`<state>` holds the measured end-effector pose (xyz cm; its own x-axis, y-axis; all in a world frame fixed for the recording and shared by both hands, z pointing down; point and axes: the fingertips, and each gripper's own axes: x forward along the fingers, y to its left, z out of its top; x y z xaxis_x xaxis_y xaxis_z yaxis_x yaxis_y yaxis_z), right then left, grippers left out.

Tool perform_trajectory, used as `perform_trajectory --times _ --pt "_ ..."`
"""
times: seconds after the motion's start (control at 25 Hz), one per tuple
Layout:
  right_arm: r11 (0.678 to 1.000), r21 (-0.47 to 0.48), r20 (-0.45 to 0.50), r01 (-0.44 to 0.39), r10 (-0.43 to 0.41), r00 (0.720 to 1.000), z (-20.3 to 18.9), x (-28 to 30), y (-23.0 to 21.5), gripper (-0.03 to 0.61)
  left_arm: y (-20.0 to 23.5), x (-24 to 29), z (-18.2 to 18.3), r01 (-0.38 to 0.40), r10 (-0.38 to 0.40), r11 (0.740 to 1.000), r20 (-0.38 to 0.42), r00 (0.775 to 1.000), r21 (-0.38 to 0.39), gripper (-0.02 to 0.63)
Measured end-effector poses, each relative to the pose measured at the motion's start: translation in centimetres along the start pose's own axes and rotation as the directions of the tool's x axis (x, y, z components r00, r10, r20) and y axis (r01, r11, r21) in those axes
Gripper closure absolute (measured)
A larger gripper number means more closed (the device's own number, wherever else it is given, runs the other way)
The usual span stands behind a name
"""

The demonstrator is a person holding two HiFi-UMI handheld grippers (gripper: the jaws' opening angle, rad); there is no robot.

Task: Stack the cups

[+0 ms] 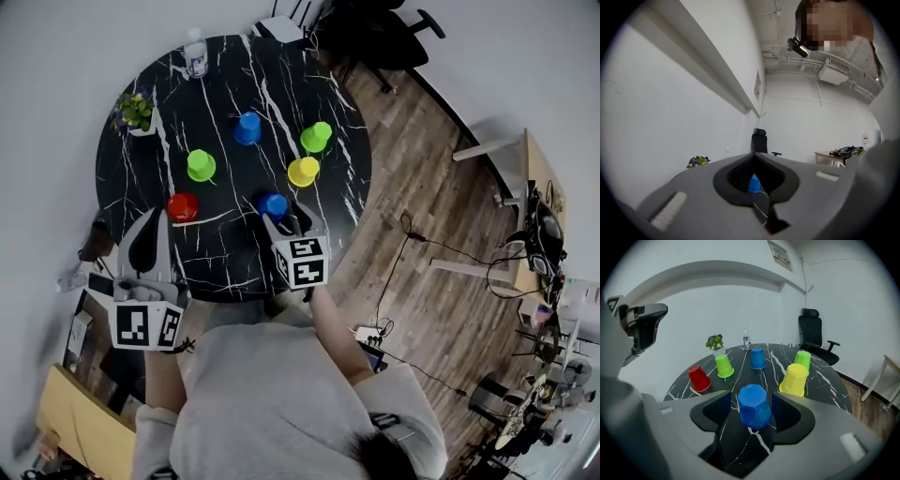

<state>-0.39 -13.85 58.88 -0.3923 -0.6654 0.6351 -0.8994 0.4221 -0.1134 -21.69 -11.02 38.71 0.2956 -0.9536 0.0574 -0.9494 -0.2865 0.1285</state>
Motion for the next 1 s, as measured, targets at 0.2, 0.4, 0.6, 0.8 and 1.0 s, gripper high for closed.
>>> perform_trajectory --times 0.2,0.4,0.6,0.8,1.0 --pt "0.998 -0.043 -0.033 0.046 -0.048 0.998 -0.7 1.8 -0.2 0.333 1.2 -0.2 -0.8 -0.017 0.016 1.000 -0.023 1.000 -0.005 0.555" --pt "0.997 -0.075 -0.006 0.013 -0.013 1.000 0.6 1.6 1.6 0.364 2.3 -0.1 -1.4 -0.025 0.025 1.000 -0.036 0.999 -0.004 0.555" --pt "0.993 -0.103 0.002 -0.064 0.065 0.998 0.7 2.4 5.1 0.364 2.9 0.3 -3.8 -0.026 0.025 1.000 -0.083 0.996 -0.003 0.555" --pt "0.989 -0.127 -0.036 -0.078 0.074 0.997 -0.4 3.0 6.6 0.364 3.2 0.3 -6.1 -0.019 0.018 1.000 -0.115 0.993 -0.008 0.555" --pt "0.990 -0.117 -0.030 -0.079 0.076 0.997 -0.2 3.1 6.7 0.360 3.8 0.6 -9.1 -0.015 0.017 1.000 -0.160 0.987 0.016 0.532"
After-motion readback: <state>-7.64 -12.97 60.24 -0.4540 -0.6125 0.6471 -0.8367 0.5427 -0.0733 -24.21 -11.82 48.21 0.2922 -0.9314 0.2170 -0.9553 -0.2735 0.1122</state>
